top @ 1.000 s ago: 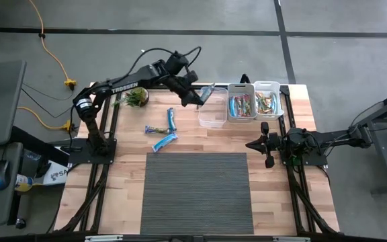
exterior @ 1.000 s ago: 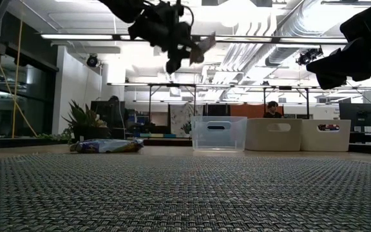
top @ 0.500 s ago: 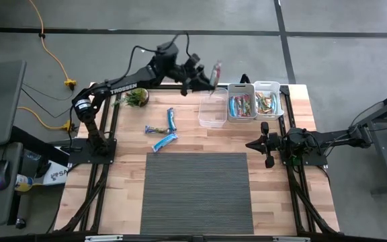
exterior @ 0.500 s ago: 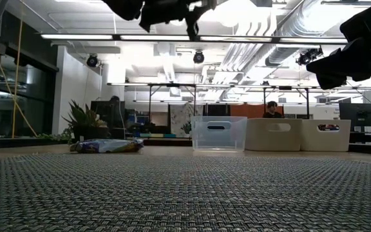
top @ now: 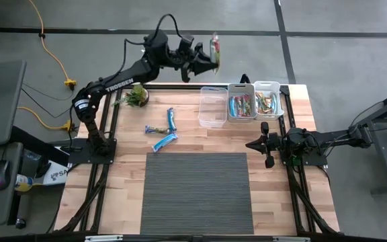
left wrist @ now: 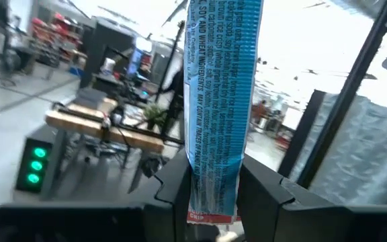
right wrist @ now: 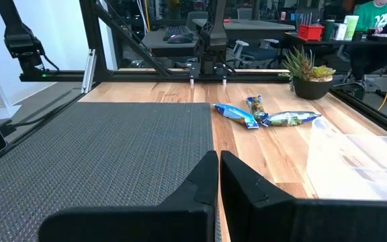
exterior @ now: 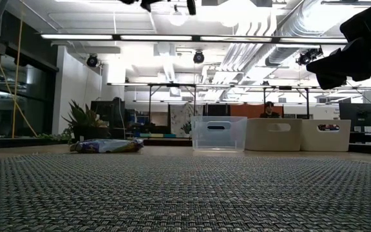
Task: Pick and place Granola Bars by type
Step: Put the red granola bar into the gray bin
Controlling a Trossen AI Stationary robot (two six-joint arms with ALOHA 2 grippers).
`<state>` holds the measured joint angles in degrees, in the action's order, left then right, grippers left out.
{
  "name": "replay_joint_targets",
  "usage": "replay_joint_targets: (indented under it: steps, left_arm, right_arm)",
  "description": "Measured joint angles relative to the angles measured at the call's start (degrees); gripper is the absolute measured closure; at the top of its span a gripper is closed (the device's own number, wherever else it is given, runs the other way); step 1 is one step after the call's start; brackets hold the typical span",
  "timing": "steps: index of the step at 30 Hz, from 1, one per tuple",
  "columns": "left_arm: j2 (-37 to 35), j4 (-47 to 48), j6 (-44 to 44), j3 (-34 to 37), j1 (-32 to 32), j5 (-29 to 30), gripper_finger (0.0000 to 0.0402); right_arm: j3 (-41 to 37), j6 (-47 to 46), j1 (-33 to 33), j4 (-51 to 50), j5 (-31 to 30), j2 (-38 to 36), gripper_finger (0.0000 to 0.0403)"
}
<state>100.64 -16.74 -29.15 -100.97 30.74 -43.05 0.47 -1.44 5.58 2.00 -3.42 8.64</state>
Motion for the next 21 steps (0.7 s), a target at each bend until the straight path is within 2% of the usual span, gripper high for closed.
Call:
replay_joint_targets:
  steps: [8, 13, 16, 21]
  left_arm:
    - [1.1, 1.9, 0.4, -7.8, 0.0, 0.7, 0.0305]
    - [5.9, 6.6, 0.2, -16.1, -0.3, 1.0, 0.0305]
    - [9.6, 10.6, 0.3, -21.7, -0.9, 2.6, 0.0305]
    - [16.2, 15.7, -1.2, -29.9, -2.7, 9.7, 0.0305]
  right_arm:
    - [0.0, 0.0, 0.0, 0.0, 0.0, 0.0, 0.0402]
    - [0.0, 0.0, 0.0, 0.0, 0.0, 0.0, 0.0402]
    - [0.0, 0.0, 0.0, 0.0, 0.0, 0.0, 0.0402]
    - [0.0, 0.0, 0.0, 0.0, 0.0, 0.0, 0.0402]
